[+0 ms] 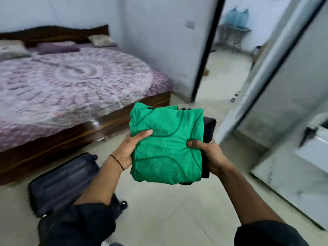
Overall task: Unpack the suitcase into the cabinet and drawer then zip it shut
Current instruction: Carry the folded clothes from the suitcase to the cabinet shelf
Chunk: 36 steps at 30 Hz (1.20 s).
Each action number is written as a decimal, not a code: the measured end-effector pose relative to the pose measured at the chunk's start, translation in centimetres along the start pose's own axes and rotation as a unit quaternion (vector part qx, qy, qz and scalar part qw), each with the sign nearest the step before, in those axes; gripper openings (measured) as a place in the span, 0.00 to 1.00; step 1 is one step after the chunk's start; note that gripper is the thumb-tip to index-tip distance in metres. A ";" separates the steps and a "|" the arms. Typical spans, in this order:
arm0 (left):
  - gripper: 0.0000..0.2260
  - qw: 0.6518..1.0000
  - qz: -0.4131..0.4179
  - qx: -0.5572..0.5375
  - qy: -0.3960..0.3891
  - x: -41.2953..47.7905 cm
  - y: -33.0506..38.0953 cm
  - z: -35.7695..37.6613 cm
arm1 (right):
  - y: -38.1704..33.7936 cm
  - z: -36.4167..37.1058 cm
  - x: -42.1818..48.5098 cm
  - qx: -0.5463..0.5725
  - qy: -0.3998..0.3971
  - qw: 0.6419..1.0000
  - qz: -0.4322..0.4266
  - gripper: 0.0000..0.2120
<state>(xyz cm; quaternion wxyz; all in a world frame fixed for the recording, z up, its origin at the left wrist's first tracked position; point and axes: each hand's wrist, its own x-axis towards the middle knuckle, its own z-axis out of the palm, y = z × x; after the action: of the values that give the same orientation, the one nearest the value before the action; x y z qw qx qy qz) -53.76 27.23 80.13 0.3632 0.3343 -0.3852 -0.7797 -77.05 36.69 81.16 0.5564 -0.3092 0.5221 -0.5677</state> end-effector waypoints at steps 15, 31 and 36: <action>0.21 0.938 -0.087 0.070 -0.329 18.7 -11.1 42.4 | -15.2 -36.1 -11.2 0.037 0.318 0.938 -0.131 0.21; 0.20 0.818 -0.132 0.069 -0.556 29.4 -23.2 87.8 | -33.1 -69.1 -22.5 -0.004 0.510 0.832 -0.218 0.14; 0.22 0.826 -0.093 0.082 -0.550 32.1 -25.2 100.3 | -39.8 -81.5 -23.8 -0.021 0.492 0.846 -0.204 0.19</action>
<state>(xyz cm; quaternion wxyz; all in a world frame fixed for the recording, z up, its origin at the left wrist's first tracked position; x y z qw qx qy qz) -158.29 47.73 99.25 -0.0114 -0.0876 -0.5506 -0.8301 -160.79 73.20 102.37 0.0914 -0.1003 0.6645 -0.7348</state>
